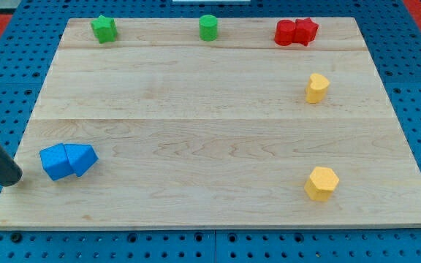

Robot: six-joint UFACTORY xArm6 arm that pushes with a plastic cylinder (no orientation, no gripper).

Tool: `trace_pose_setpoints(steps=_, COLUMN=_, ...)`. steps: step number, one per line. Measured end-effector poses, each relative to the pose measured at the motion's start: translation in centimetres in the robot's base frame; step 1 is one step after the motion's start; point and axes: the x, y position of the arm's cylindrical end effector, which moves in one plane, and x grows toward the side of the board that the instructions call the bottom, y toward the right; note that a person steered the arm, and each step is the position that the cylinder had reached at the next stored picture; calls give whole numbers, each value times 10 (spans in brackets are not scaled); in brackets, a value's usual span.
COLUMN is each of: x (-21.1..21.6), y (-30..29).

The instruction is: Move the blue cube along with the blue triangle towards the center of the board

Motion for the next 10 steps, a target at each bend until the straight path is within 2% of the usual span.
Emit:
trace_pose_setpoints(steps=2, x=14, y=39)
trace_pose_setpoints(steps=4, x=14, y=111)
trace_pose_setpoints(steps=5, x=14, y=117)
trace_pose_setpoints(steps=6, x=26, y=110)
trace_pose_setpoints(steps=7, x=42, y=20)
trace_pose_setpoints(steps=8, x=14, y=-6)
trace_pose_setpoints(steps=10, x=-18, y=39)
